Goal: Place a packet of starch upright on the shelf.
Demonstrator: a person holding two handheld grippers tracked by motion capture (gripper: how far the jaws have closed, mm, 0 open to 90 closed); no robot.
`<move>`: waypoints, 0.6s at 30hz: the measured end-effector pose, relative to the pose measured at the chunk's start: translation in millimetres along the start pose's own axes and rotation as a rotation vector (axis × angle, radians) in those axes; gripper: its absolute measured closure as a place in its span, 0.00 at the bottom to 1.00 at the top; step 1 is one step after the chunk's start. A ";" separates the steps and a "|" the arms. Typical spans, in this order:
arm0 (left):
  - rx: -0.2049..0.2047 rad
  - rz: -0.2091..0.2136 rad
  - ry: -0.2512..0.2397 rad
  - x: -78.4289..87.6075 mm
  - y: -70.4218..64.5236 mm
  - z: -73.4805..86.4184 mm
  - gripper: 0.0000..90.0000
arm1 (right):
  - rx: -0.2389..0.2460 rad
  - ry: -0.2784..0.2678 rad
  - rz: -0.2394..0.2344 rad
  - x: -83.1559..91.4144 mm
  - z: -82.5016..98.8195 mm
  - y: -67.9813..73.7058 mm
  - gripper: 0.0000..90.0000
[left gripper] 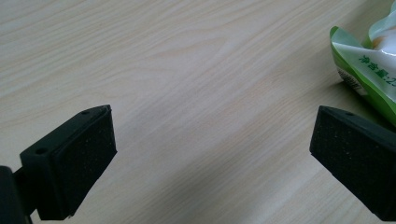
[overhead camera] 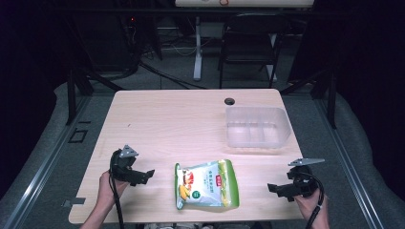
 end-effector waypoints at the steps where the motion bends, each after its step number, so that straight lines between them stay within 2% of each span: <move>1: 0.000 0.000 0.000 0.0 0.0 0.0 0.00 | 0.000 0.000 0.000 0.0 0.0 0.0 0.00; 9: -0.032 0.010 0.017 -3.1 -5.8 -1.8 0.00 | 0.017 0.017 -0.017 -3.4 -1.4 1.1 0.01; 13: -0.031 0.004 0.025 -3.8 -6.6 -1.7 0.00 | 0.030 0.040 -0.027 -5.4 -2.3 2.0 0.04; 18: -0.031 0.003 0.024 -3.0 -6.7 0.2 0.00 | 0.044 0.039 -0.038 -5.2 -6.9 4.9 0.05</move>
Point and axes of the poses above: each handheld gripper's, and its own axes: x roughly backward along the jaws, z roughly out of its underside, y roughly to its left, the point moved 2 cm from there along -x, roughly forward along the jaws, and after that the axes turned 10 degrees about y, right-handed, at the moved point
